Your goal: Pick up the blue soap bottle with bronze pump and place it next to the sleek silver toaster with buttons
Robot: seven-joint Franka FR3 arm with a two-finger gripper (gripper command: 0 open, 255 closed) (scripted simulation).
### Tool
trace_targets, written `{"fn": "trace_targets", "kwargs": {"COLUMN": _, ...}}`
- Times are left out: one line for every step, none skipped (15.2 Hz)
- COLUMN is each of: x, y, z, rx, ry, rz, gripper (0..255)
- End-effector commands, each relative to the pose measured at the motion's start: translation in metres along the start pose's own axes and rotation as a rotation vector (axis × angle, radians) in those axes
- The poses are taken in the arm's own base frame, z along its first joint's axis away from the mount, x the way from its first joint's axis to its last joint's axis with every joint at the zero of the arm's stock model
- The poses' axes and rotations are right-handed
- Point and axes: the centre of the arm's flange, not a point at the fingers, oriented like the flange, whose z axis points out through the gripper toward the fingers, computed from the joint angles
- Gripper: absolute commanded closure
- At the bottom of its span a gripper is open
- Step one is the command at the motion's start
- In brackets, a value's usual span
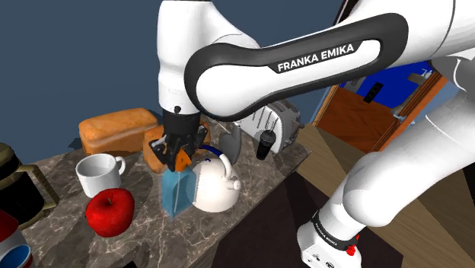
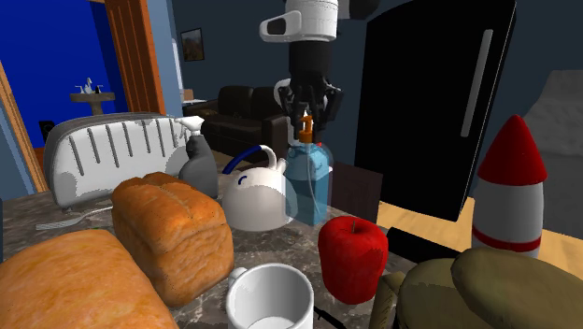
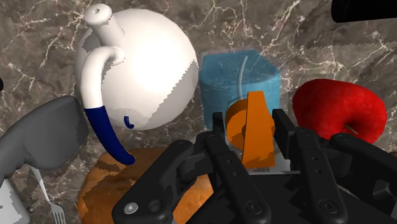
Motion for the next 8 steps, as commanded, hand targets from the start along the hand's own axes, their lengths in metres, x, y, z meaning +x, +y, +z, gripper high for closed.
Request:
{"fn": "trace_targets", "kwargs": {"x": 0.001, "y": -0.001, "z": -0.011, "rx": 0.000, "ry": 0.000, "rz": 0.000, "gripper": 255}}
{"fn": "trace_targets", "kwargs": {"x": 0.001, "y": -0.001, "z": -0.016, "rx": 0.000, "ry": 0.000, "rz": 0.000, "gripper": 255}}
{"fn": "trace_targets", "kwargs": {"x": 0.001, "y": -0.001, "z": -0.022, "rx": 0.000, "ry": 0.000, "rz": 0.000, "gripper": 255}}
{"fn": "trace_targets", "kwargs": {"x": 0.001, "y": -0.001, "z": -0.027, "rx": 0.000, "ry": 0.000, "rz": 0.000, "gripper": 255}}
{"fn": "trace_targets", "kwargs": {"x": 0.001, "y": -0.001, "z": -0.032, "rx": 0.000, "ry": 0.000, "rz": 0.000, "gripper": 255}}
{"fn": "trace_targets", "kwargs": {"x": 0.001, "y": -0.001, "z": -0.038, "rx": 0.000, "ry": 0.000, "rz": 0.000, "gripper": 255}}
{"fn": "trace_targets", "kwargs": {"x": 0.001, "y": -0.001, "z": -0.043, "rx": 0.000, "ry": 0.000, "rz": 0.000, "gripper": 255}}
{"fn": "trace_targets", "kwargs": {"x": 0.001, "y": -0.001, "z": -0.048, "rx": 0.000, "ry": 0.000, "rz": 0.000, "gripper": 255}}
